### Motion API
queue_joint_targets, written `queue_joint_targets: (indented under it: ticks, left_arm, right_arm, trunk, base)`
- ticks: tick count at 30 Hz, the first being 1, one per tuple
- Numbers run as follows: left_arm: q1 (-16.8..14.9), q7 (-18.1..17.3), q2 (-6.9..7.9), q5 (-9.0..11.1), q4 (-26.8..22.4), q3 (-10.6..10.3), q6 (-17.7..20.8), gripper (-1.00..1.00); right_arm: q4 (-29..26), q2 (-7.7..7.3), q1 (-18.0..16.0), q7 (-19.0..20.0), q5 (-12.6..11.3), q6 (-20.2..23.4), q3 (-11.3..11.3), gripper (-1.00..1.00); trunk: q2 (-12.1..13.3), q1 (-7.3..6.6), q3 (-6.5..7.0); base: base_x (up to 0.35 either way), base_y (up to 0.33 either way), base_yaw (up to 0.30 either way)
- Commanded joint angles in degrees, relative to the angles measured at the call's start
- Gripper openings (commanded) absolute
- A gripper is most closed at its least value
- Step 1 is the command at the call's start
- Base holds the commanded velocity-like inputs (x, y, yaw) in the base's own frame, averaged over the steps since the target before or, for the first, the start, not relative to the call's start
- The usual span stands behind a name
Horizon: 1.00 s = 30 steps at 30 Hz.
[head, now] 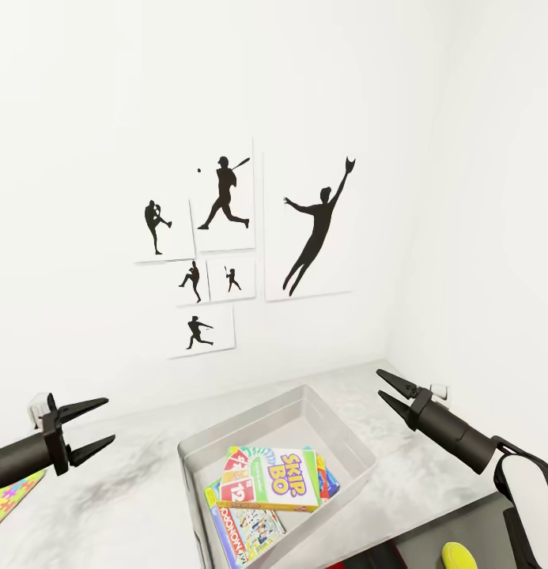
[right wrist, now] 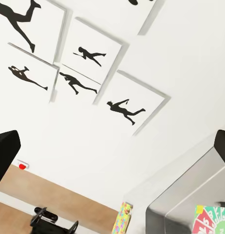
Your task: Put all the toys in the child's room - the three board games (two on the bed and one on the table), the two jigsaw puzzles on the table, and the tennis ball on the table - inside the toy box on the table in the child's room.
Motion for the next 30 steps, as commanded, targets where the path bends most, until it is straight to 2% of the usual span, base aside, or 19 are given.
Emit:
queue_joint_targets:
  ticks: [1,2,4,5,7,8,10,11,13,17,22,30]
  left_arm:
    - [-0.3,-0.6,0.16,-2.1,0.1,0.0,0.2,1.0]
    - [-0.7,-0.7,0.39,-5.4,0.2,0.1,0.2,1.0]
    - [-1.3,-0.7,0.48,-9.2,0.3,0.2,0.2,1.0]
    - [-2.2,-0.5,0.46,-13.3,0.3,0.2,0.2,1.0]
    - [-3.1,-0.2,0.3,-17.4,0.0,0.1,0.2,1.0]
    - [-3.8,0.0,0.16,-21.2,-0.4,0.0,0.2,1.0]
    - [-4.3,0.2,0.02,-24.4,-0.8,0.0,0.2,1.0]
    - [-4.6,0.3,-0.14,-26.9,-1.1,0.0,0.2,1.0]
    - [-4.9,0.5,-0.46,-29.2,-1.4,-0.1,0.1,1.0]
    - [-5.4,3.0,-0.84,-31.4,-1.8,-0.2,0.1,1.0]
    - [-5.7,8.6,-1.0,-32.7,-2.1,0.2,0.1,1.0]
    - [-5.8,8.2,-1.16,-33.0,-3.1,0.7,0.1,1.0]
  right_arm:
    - [0.0,0.01,0.0,0.5,0.5,0.2,-0.1,1.0]
    - [0.0,0.01,0.0,0.5,0.5,0.2,0.0,1.0]
    - [0.0,0.05,0.0,0.5,0.5,0.2,0.0,1.0]
    - [0.0,0.06,0.0,0.5,0.5,0.2,0.0,1.0]
    - [0.0,0.08,0.0,0.5,0.7,0.2,0.0,1.0]
    - [0.0,0.08,0.0,0.5,1.0,0.2,0.0,1.0]
    - [0.0,0.09,0.0,0.5,1.4,0.1,0.0,1.0]
    - [0.0,0.09,0.0,0.5,1.8,-0.2,0.0,1.0]
    - [0.0,0.1,0.0,0.5,2.4,-0.9,0.1,1.0]
    - [0.0,0.04,0.0,0.5,3.0,-2.0,1.4,1.0]
    - [0.0,0.02,0.0,0.5,3.2,-3.4,3.4,1.0]
    - [0.0,0.01,0.0,0.4,3.3,-4.2,4.8,1.0]
  trunk:
    - [0.0,0.02,-0.02]
    - [0.0,0.02,-0.02]
    - [0.0,0.02,-0.02]
    - [0.0,0.02,-0.02]
    - [0.0,0.02,-0.02]
    - [0.0,0.02,-0.02]
    - [0.0,0.02,-0.02]
    - [0.0,0.02,-0.02]
    - [0.0,0.02,-0.02]
    - [0.0,0.02,-0.02]
    - [0.0,0.02,-0.02]
    - [0.0,0.02,-0.02]
  base:
    - [0.0,0.0,0.0]
    - [0.0,0.0,0.0]
    - [0.0,0.0,0.0]
    - [0.0,0.0,0.0]
    - [0.0,0.0,0.0]
    - [0.0,0.0,0.0]
    - [0.0,0.0,0.0]
    - [0.0,0.0,0.0]
    - [0.0,0.0,0.0]
    - [0.0,0.0,0.0]
    - [0.0,0.0,0.0]
    - [0.0,0.0,0.0]
